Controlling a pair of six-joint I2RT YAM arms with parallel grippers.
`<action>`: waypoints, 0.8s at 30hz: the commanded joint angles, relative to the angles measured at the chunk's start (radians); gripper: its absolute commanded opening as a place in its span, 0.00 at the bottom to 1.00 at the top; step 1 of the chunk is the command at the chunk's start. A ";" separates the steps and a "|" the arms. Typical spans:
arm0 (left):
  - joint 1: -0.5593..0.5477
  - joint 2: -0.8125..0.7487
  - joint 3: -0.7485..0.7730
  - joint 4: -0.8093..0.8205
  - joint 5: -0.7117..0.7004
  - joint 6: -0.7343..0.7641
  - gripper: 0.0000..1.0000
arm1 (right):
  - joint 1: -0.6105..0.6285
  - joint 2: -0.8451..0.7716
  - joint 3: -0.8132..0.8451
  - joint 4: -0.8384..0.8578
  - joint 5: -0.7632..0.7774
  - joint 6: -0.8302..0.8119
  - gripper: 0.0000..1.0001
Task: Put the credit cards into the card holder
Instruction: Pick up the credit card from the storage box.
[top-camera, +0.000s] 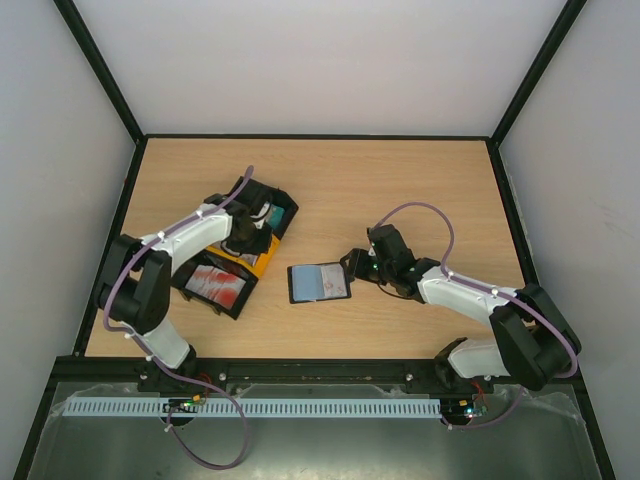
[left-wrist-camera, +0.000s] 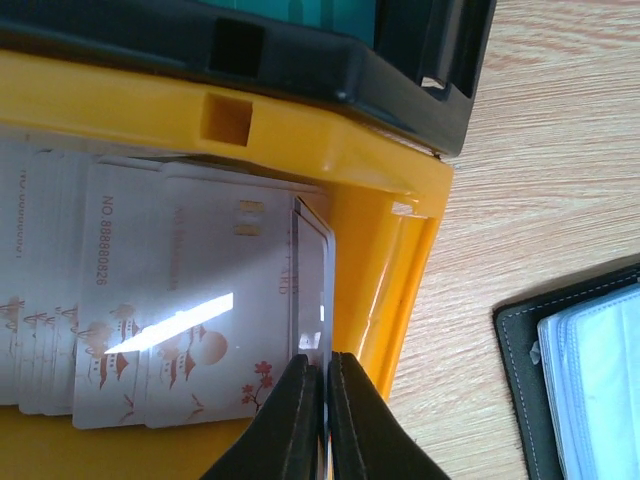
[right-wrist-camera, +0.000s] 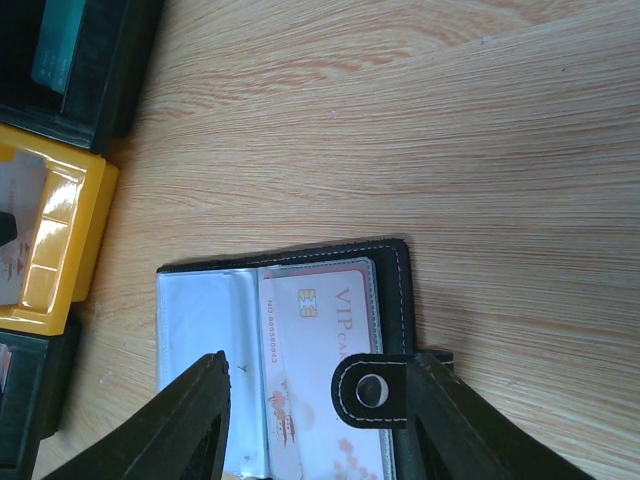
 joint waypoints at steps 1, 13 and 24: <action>-0.001 -0.042 -0.003 -0.032 0.018 -0.005 0.06 | 0.004 0.009 0.014 -0.010 0.019 -0.006 0.48; 0.021 -0.108 -0.019 -0.016 -0.110 -0.056 0.02 | 0.004 0.014 0.022 0.009 -0.021 -0.009 0.48; 0.114 -0.226 -0.087 0.086 -0.004 -0.138 0.02 | 0.097 0.139 0.141 0.229 -0.173 0.037 0.57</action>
